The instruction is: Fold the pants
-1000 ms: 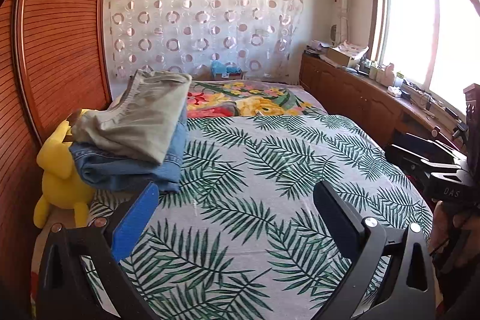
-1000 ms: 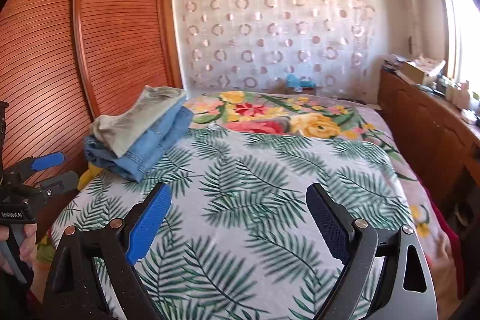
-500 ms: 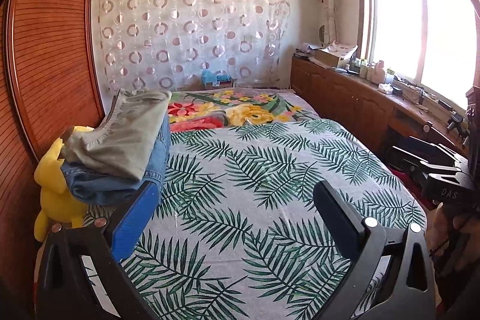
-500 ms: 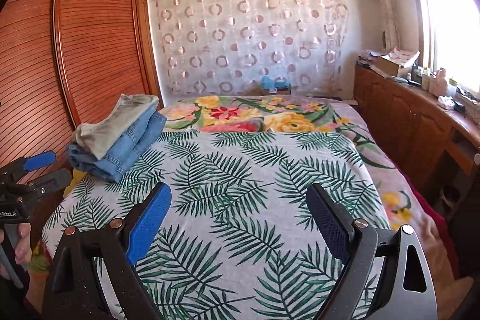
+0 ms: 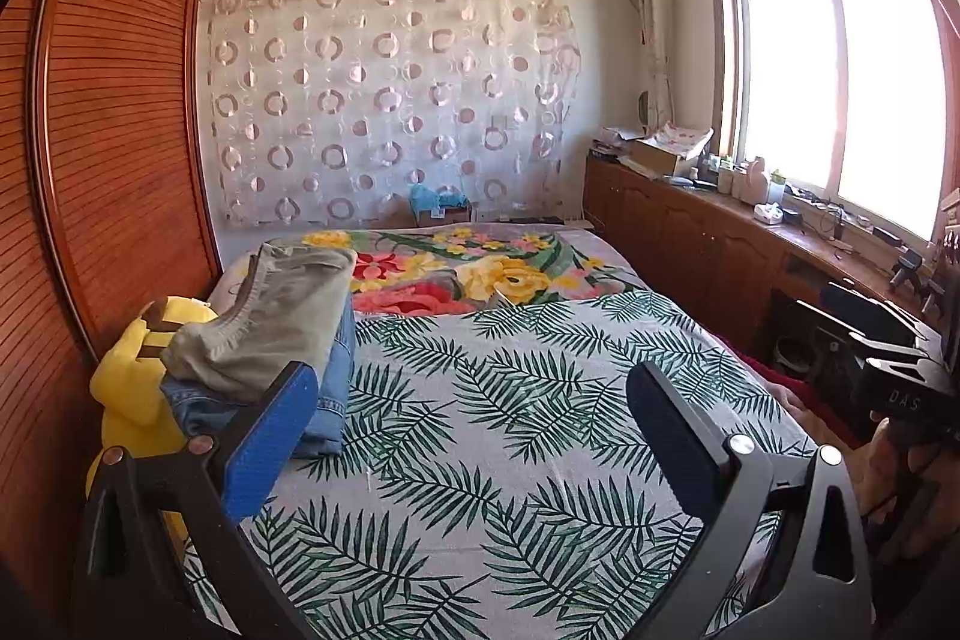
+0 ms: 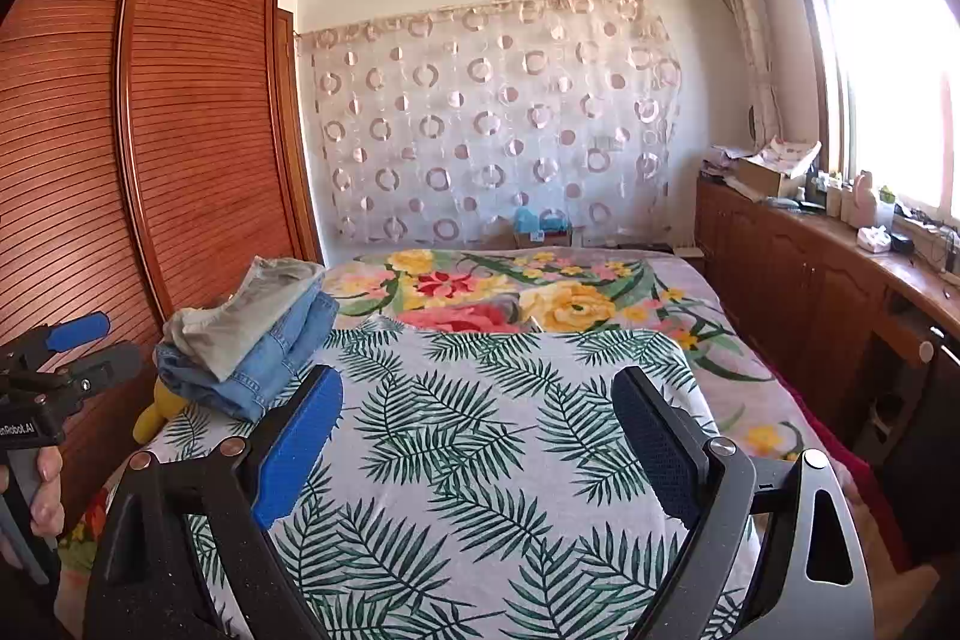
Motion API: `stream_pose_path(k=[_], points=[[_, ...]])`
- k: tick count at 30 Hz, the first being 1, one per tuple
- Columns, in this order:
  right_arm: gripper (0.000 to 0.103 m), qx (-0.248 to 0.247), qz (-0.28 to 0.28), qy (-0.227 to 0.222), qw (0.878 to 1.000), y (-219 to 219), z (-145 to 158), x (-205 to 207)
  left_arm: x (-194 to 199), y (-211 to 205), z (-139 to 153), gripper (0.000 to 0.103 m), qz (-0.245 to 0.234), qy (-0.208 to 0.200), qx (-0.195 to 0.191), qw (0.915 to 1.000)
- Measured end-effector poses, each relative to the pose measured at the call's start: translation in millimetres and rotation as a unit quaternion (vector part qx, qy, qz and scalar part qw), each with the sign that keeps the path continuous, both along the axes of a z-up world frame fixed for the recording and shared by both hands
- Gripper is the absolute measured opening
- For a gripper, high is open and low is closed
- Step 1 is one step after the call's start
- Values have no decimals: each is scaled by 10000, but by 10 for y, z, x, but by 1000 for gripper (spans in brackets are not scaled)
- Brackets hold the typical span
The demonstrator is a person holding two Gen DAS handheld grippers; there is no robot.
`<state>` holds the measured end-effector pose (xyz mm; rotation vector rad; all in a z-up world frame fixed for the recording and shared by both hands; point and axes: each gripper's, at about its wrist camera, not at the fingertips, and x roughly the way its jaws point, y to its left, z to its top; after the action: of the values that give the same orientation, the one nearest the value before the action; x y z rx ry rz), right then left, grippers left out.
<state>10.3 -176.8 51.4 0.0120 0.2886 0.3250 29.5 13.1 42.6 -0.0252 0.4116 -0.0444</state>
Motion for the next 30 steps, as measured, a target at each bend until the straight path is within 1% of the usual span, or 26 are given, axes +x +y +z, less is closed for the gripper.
stream_pose_path(k=[9, 30], points=[[92, -38, -5, -34, 10000, -22, -91, 51, -14, 10, -1, 103, 19, -13, -15, 10000], [92, -51, 6, -14, 10000, -44, -81, 56, -17, 17, -30, 103, 32, 5, -18, 10000]])
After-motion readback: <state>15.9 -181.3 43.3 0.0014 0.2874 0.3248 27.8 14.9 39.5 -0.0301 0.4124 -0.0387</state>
